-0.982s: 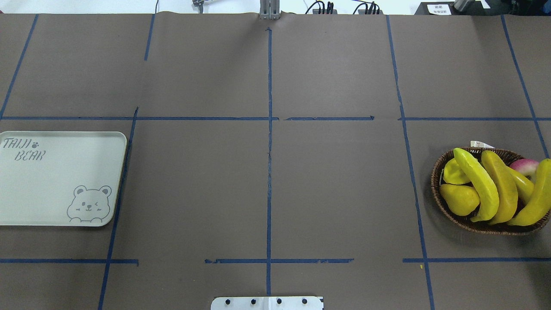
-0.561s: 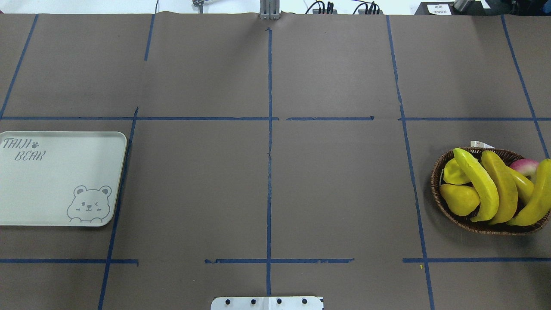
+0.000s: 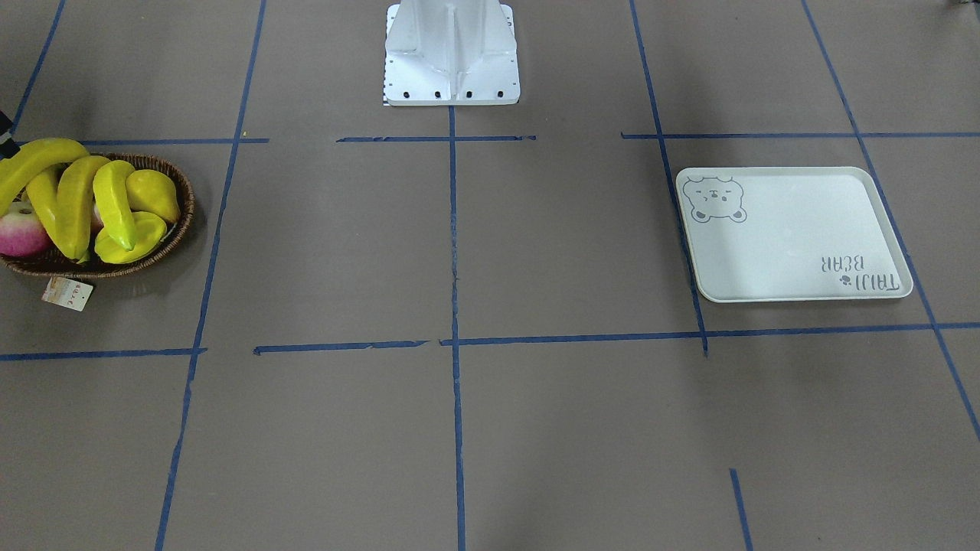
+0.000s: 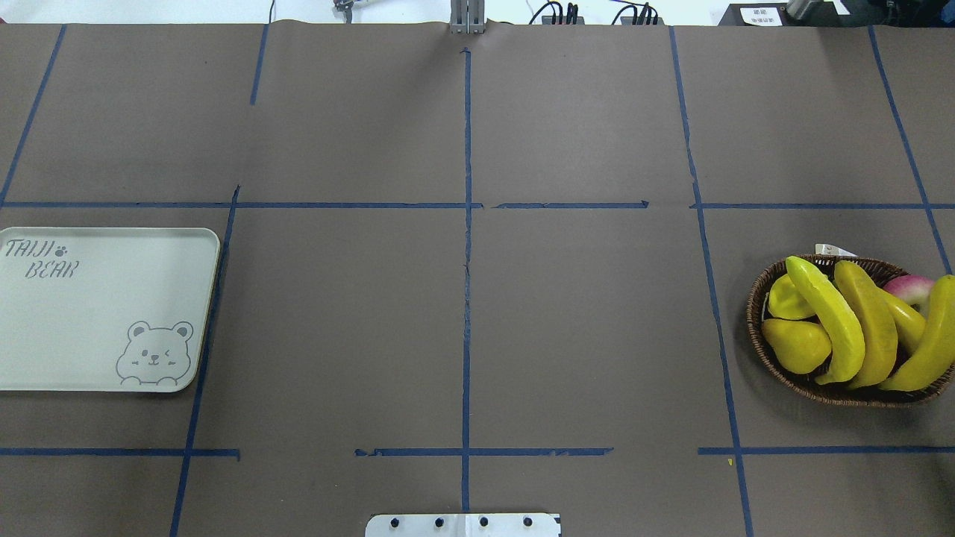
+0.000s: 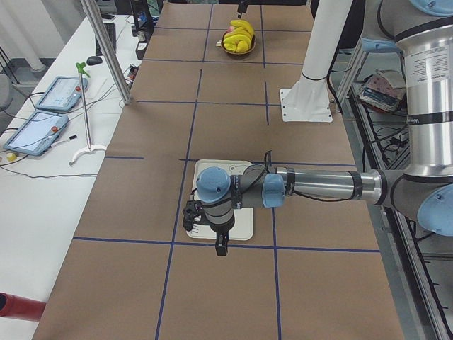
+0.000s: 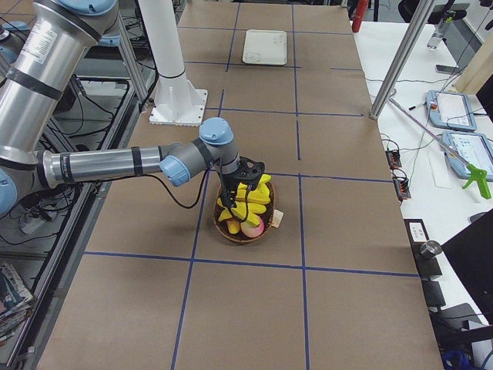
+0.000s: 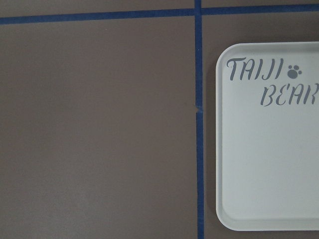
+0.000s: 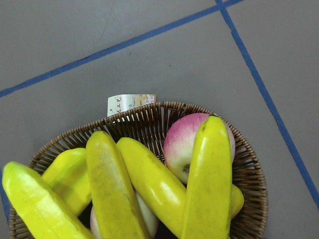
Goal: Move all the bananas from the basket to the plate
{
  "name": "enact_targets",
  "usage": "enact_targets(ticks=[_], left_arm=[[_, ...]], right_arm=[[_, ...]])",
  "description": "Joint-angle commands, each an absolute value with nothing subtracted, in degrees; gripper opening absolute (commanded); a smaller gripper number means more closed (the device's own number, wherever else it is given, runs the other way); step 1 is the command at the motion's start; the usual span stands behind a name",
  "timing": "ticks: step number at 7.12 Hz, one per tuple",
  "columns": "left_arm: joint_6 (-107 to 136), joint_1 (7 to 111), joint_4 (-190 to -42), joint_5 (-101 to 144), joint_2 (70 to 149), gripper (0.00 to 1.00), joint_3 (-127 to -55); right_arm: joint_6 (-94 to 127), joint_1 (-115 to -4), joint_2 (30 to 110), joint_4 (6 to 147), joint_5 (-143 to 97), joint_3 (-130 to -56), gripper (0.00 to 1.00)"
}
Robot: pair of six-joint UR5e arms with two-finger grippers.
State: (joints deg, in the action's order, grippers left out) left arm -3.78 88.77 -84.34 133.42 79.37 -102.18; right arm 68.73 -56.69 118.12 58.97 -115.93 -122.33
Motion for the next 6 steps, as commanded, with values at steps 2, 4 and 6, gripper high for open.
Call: enact_targets(ticks=[2,4,6], left_arm=[[-3.8,88.8,-84.5,133.5,79.4,1.0,-102.2],[-3.8,88.8,-84.5,133.4,79.4,1.0,-102.1],[-3.8,88.8,-84.4,133.4,79.4,1.0,-102.1]], right_arm=[[75.3,-45.6,121.3,57.7,-105.8,-123.2,0.99],[75.4,-42.2,123.4,57.8,-103.6,-123.1,0.99],[75.7,-41.0,122.8,57.9,-103.6,-123.0,0.95]])
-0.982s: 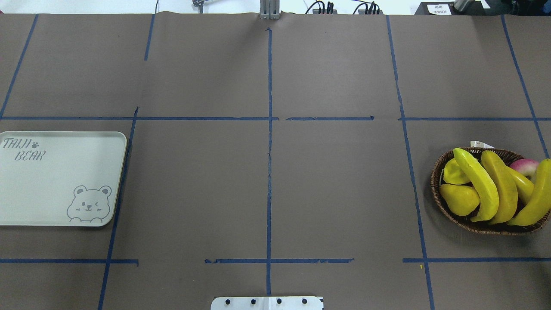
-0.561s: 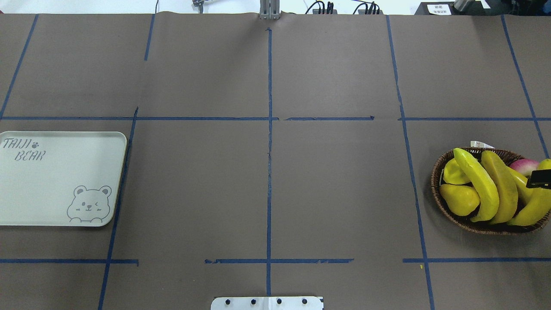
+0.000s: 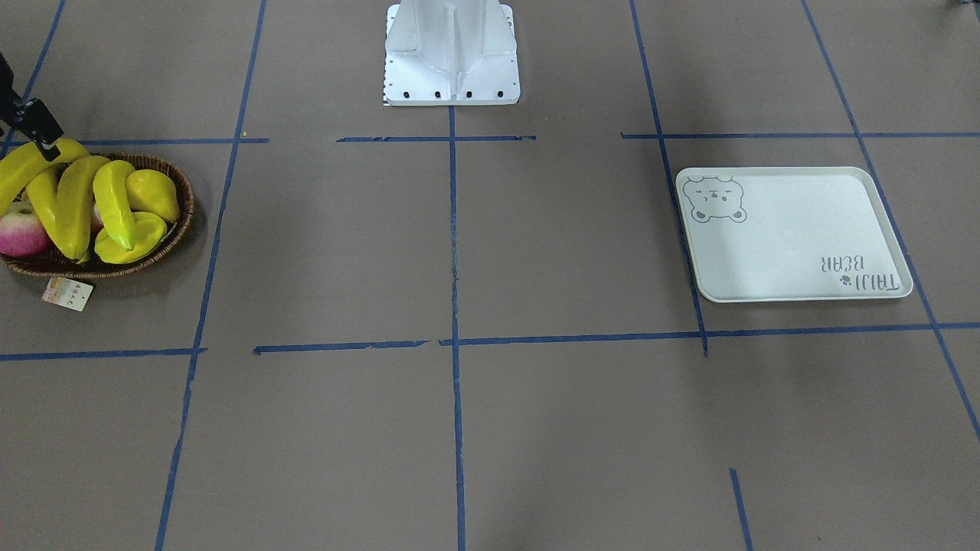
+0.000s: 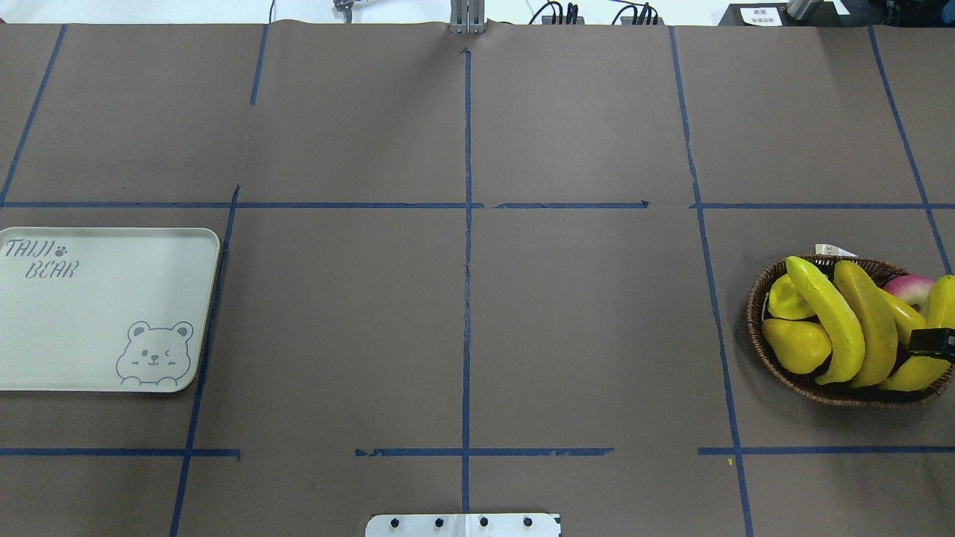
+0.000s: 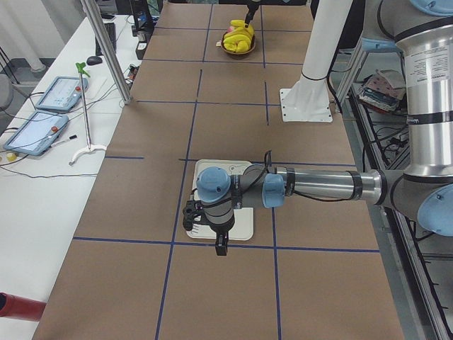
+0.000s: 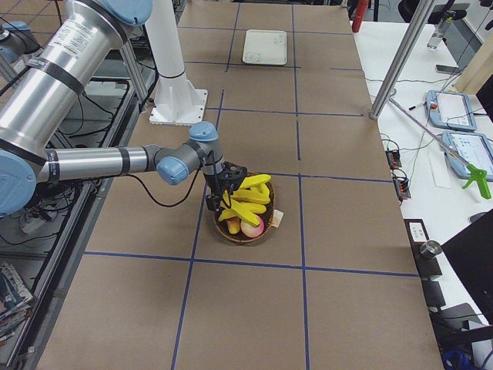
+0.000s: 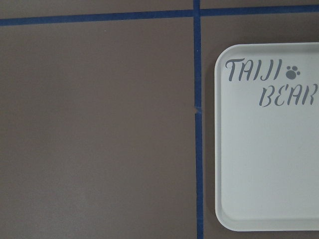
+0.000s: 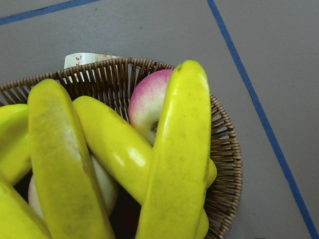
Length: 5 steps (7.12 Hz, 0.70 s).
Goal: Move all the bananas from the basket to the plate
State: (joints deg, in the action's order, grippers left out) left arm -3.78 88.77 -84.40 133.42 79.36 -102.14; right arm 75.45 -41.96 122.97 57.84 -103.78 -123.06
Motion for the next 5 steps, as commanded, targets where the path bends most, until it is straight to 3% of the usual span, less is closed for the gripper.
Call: enact_targets(ticks=[1,3,4,5], left_arm=[[-3.8,88.8,-84.4,133.4,79.4,1.0,-102.0],[-3.8,88.8,-84.4,133.4,79.4,1.0,-102.0],[-3.8,88.8,-84.3,133.4,79.4,1.0,-102.0],[-3.8,88.8,-84.4,133.4,79.4,1.0,-101.9]], right_arm=[[75.9,-40.0,122.7,58.0,-103.5,-123.0,0.91],[75.9,-38.9,122.6,58.3,-103.4,-122.4,0.66],[75.9,-38.8,122.6,58.4,-103.3,-122.2,0.59],[75.9,-38.6,122.6,58.4,-102.5,-121.6,0.58]])
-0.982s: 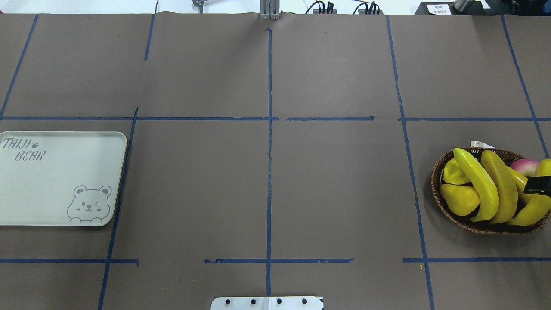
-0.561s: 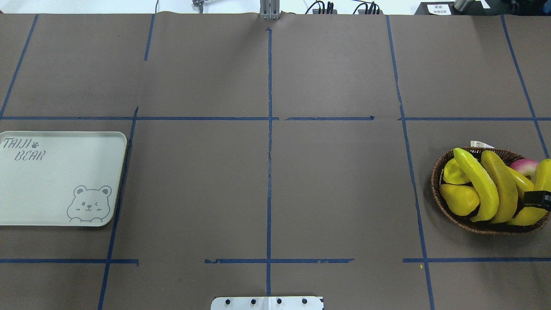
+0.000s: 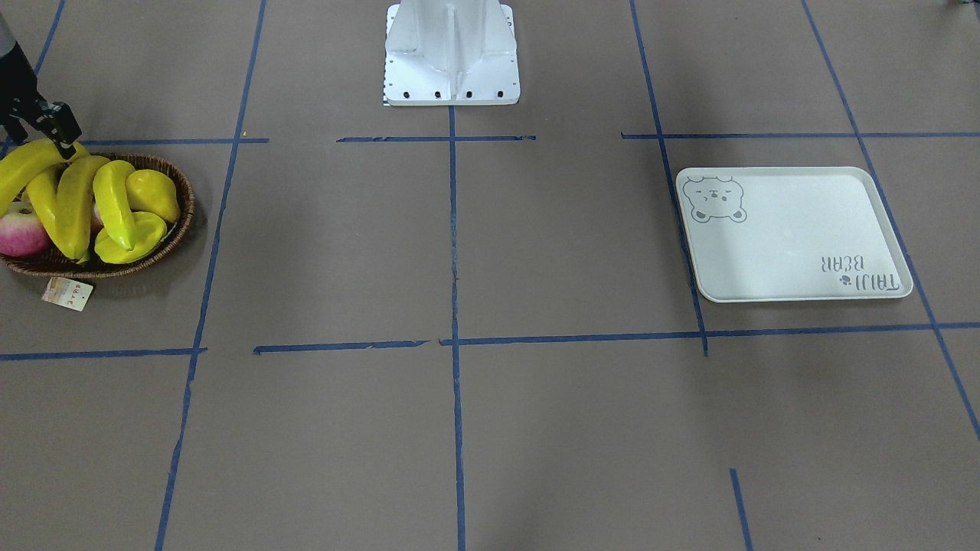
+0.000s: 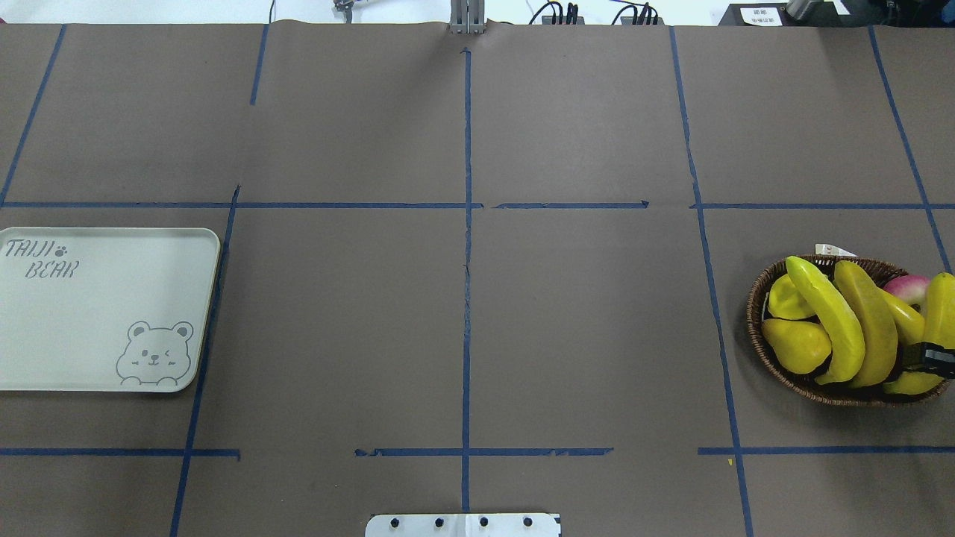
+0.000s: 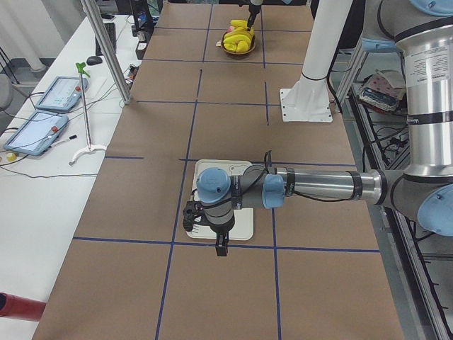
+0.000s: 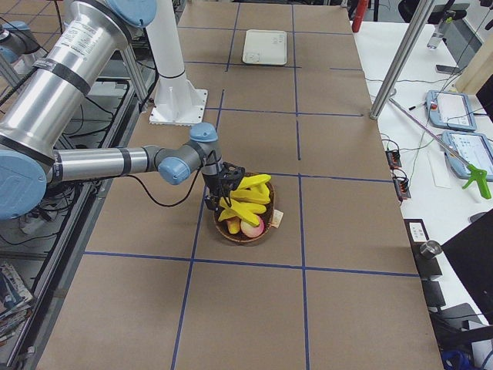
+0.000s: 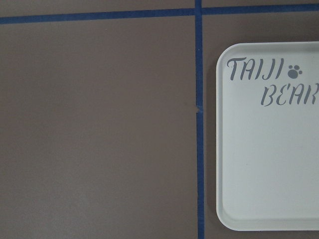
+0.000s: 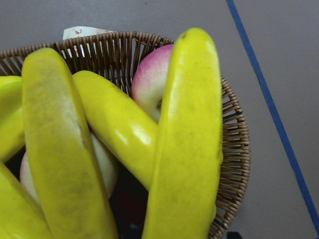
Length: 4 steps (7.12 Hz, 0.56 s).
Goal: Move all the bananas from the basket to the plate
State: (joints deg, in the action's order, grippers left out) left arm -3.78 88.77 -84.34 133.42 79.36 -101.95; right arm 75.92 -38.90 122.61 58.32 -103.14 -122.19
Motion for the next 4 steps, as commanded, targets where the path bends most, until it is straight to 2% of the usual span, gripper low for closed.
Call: enact_targets(ticks=[1,3,4], left_arm=[[-3.8,88.8,-84.4,133.4,79.4,1.0,-101.9],[-3.8,88.8,-84.3,133.4,79.4,1.0,-102.0],[-3.8,88.8,-84.4,133.4,79.4,1.0,-102.0]], right_arm=[[75.8,-38.2,122.6,58.4,-101.7,-121.1,0.52],[75.8,-38.5,122.4,58.4,-101.5,-121.8,0.09],[75.3,-38.8,122.6,58.4,-101.6,-123.0,0.03]])
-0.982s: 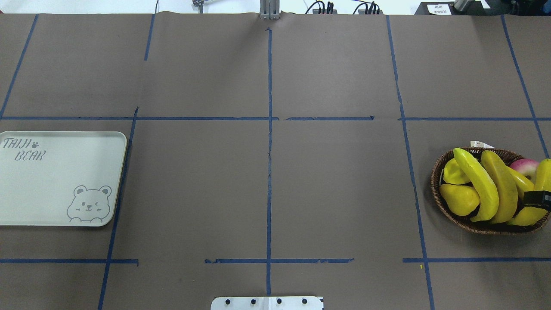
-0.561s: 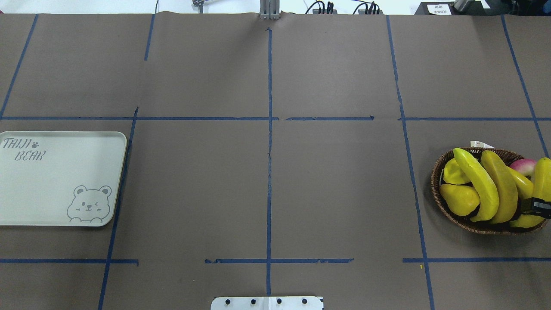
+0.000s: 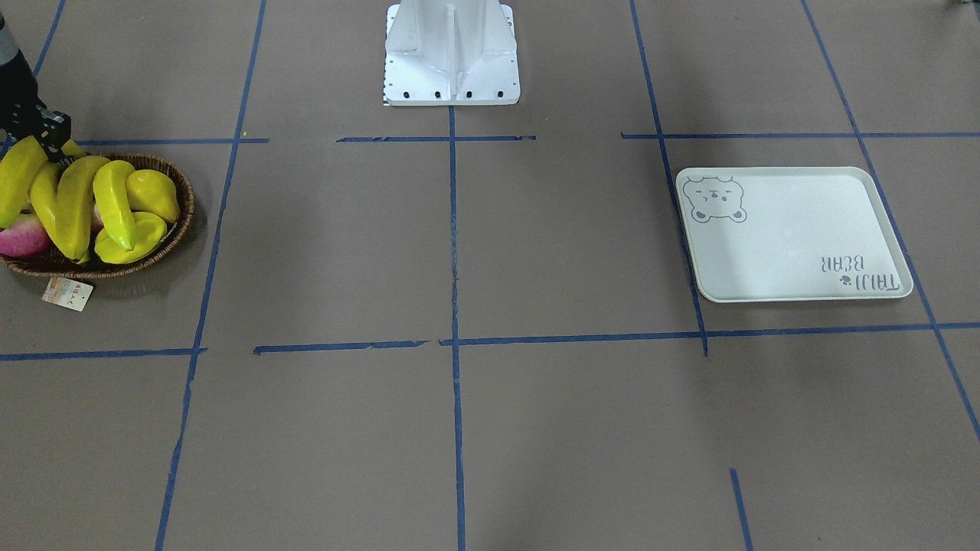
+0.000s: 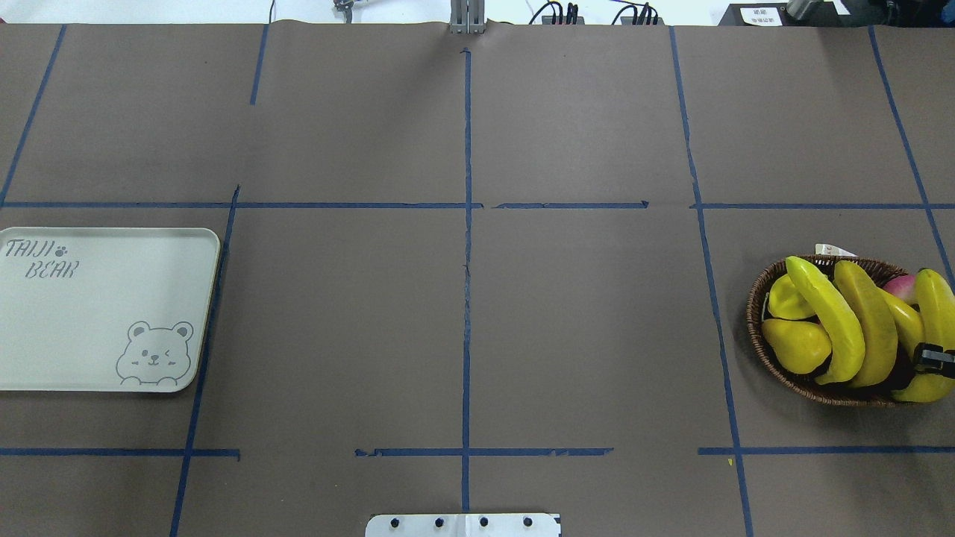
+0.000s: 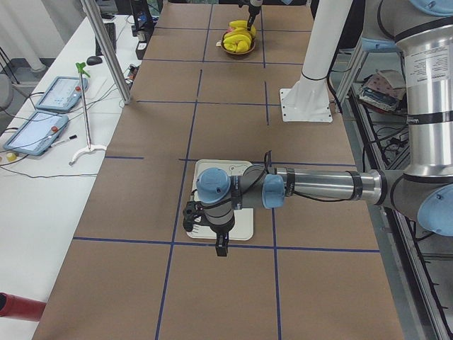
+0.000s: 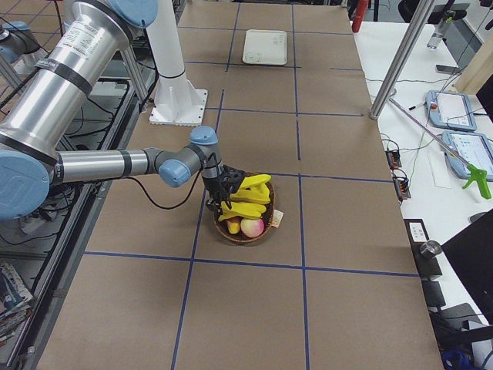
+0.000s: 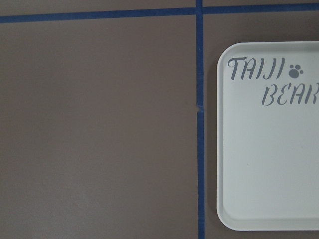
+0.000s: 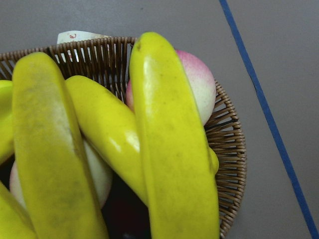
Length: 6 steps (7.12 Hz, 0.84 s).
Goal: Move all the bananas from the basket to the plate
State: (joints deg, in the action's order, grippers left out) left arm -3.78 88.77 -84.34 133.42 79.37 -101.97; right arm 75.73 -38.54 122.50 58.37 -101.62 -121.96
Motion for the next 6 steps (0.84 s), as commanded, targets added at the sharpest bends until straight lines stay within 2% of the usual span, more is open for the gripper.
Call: enact_targets(ticks=[1,4,6], left_arm=[[-3.8,88.8,-84.4,133.4,79.4,1.0,-102.0],[-3.8,88.8,-84.4,133.4,79.4,1.0,-102.1],[-3.8,88.7,-84.5,133.4,79.4,1.0,-102.8]], right_arm=[[75.0,-39.1,122.9,58.4,-101.9,-124.1,0.01],[74.4,-40.2,123.8,58.5,-108.2,-130.7,0.0],[71.9,-44.4,119.2,58.0,-116.4,-132.6,0.0]])
